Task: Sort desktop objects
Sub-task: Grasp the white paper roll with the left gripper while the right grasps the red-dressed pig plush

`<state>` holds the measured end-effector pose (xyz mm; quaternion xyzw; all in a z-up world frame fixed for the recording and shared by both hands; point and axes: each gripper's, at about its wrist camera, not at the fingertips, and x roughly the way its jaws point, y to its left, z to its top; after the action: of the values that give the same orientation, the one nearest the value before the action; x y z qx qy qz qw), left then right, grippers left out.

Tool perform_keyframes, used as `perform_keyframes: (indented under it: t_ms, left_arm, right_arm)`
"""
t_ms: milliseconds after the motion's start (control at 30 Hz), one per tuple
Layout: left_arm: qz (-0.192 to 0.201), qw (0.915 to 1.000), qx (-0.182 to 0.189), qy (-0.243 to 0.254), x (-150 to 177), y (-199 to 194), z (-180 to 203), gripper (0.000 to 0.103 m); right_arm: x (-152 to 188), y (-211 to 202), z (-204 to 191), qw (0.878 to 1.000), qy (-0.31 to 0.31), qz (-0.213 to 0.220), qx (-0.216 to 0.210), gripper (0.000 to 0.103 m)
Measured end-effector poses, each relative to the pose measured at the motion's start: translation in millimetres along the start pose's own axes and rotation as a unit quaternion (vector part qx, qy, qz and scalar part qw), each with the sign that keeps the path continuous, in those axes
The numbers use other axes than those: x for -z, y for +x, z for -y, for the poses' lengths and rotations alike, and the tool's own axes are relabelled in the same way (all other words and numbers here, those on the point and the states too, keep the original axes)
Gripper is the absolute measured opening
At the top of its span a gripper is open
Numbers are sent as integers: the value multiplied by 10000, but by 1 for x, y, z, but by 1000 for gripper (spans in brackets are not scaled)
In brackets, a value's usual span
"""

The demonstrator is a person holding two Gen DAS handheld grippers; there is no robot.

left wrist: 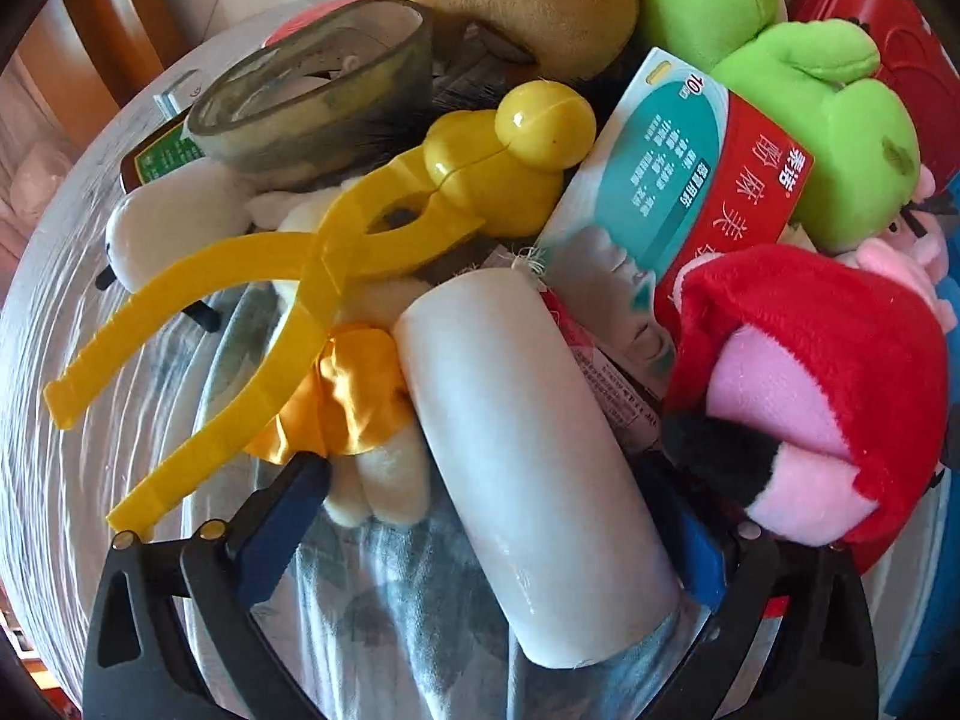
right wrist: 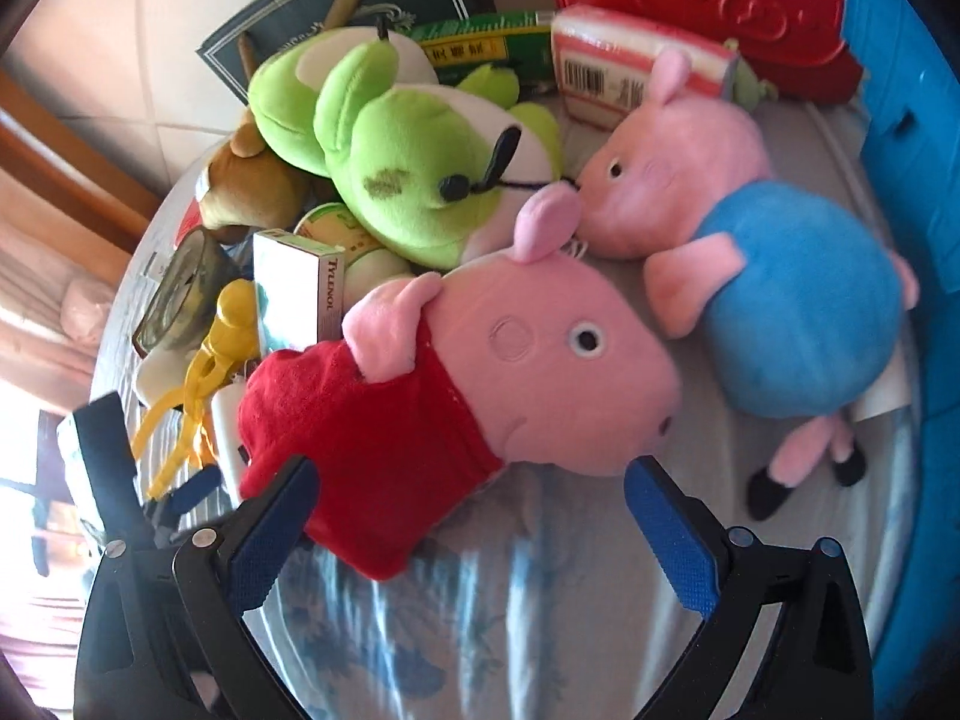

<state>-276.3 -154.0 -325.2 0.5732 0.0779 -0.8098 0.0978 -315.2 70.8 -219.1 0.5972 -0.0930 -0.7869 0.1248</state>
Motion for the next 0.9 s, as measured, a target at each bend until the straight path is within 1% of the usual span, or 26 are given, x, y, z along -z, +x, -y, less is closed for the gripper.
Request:
perform_keyframes:
  t_ms: [33,100,167,200,267,300,367,433,500,567,667,700,767,867,900]
  left_arm:
    - [38,10000,-1,46,0,-1,0,99]
    - [109,9999,15,44,0,-7,-5,82]
    - [110,9996,237,-89,-3,-13,-15,76]
    - [96,9993,330,-146,-5,-14,-19,75]
    - [55,9993,314,-218,-9,-11,-25,75]
    - [14,9994,279,-193,-11,-8,-24,76]
    - [-16,9998,144,-127,-13,-6,-19,77]
    - [-112,9999,-5,-58,-16,-3,-14,78]
    - [-266,9996,-79,55,-19,1,-8,85]
    - [-345,9993,-146,79,-21,1,-5,85]
    - [-262,9996,-113,-3,-19,-9,-8,69]
    - [-242,9997,-49,29,-17,-14,-7,59]
    - [-243,9995,124,128,-12,-24,-3,45]
    - [-198,9993,156,272,-3,-35,1,45]
    - [-201,9992,220,262,0,-37,0,45]
  right_arm:
    - [-1,5,0,9999,95,-43,-56,103]
    - [-4,12,1,9992,356,-80,-186,103]
    - [-9,14,-1,9978,623,-54,-223,103]
    - [-12,15,-2,9974,699,-62,-183,103]
    - [-16,19,-5,9955,919,-112,-196,103]
    - [-18,23,-7,9947,998,-154,-212,103]
    - [-19,34,-11,9941,1052,-244,-82,103]
    - [-19,34,-13,9943,1056,-175,8,103]
    - [-17,33,-15,9954,947,-143,73,103]
    - [-16,36,-14,9957,909,-177,71,103]
    - [-16,36,-19,9975,648,-231,147,103]
    - [-16,35,-22,9985,459,-219,225,103]
    - [-10,31,-30,9990,52,-157,424,100]
    - [-1,15,-38,9960,-502,-54,738,92]
    - [2,10,-41,9939,-694,-52,854,89]
